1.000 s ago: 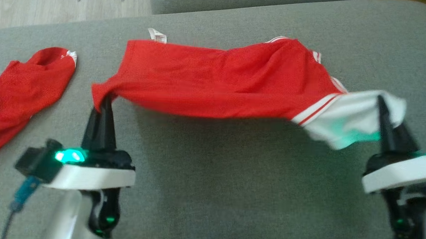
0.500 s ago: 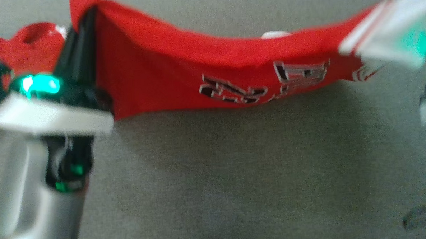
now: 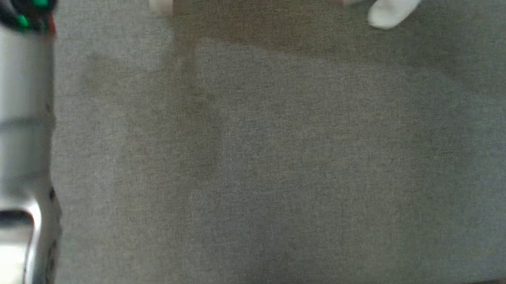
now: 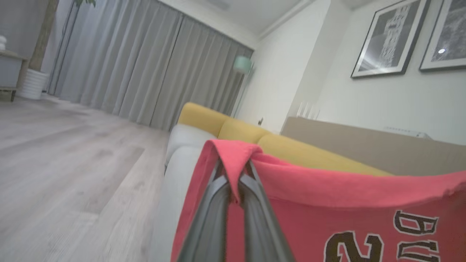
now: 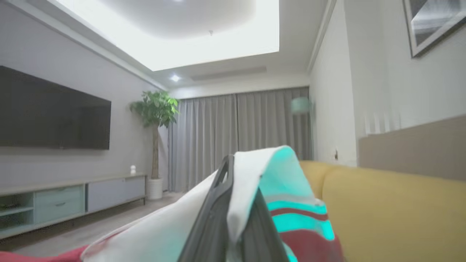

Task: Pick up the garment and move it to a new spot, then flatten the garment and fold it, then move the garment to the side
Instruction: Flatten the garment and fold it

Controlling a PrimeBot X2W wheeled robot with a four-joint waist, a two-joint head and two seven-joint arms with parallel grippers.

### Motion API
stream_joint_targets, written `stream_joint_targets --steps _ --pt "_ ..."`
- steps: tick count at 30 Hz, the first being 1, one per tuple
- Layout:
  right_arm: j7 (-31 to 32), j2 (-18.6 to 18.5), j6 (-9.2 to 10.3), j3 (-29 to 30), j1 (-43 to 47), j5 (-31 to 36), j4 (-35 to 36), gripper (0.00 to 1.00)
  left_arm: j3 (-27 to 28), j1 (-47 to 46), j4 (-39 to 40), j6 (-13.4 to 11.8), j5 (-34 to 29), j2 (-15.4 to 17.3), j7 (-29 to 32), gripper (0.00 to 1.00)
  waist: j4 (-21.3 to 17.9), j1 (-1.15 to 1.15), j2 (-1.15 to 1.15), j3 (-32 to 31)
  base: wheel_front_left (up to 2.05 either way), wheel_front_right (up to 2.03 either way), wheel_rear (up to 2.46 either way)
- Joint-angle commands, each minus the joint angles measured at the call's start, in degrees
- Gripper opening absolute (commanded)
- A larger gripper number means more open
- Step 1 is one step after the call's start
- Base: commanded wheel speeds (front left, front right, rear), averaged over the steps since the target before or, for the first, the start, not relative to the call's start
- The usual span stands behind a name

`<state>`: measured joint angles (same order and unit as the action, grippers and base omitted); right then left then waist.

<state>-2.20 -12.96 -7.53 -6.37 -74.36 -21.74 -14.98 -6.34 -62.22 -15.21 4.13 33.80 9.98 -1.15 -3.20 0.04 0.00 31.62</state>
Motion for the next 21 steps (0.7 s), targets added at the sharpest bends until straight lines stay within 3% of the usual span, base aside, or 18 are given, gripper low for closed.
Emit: stream_joint_targets --steps 1,5,10,14,21 --pt "-3.29 0.15 0.04 -0.33 -4.61 0.5 0.23 0.0 1.8 -4.1 0.69 0.86 -0.22 2.28 -1.87 0.0 0.0 -0.04 0.0 -0.05 0.0 0.0 0.0" --pt "-7.14 -0.58 0.04 -2.35 -9.63 0.43 -3.63 0.0 1.84 -9.02 -1.98 1.88 -1.27 3.69 -6.71 0.0 -0.35 -0.04 0.0 -0.89 0.0 0.0 0.0" --pt "-6.89 -2.38 0.04 -4.69 -6.68 -1.45 -5.09 0.0 0.14 -7.93 -3.5 2.7 -0.73 3.84 -9.1 0.0 -0.64 -0.04 0.0 -1.07 0.0 0.0 0.0" --pt "-2.26 -2.59 0.04 -5.11 3.65 -3.78 -6.65 0.0 -3.5 -1.82 -5.95 3.17 -0.47 4.32 -10.74 0.0 -1.28 -0.04 0.0 -1.53 0.0 0.0 0.0" --pt "6.46 3.3 0.04 1.6 29.16 -9.21 -5.49 0.0 -7.73 14.19 -13.51 3.34 2.84 3.17 -13.26 0.0 -2.0 -0.04 0.0 -4.93 0.0 0.0 0.0"
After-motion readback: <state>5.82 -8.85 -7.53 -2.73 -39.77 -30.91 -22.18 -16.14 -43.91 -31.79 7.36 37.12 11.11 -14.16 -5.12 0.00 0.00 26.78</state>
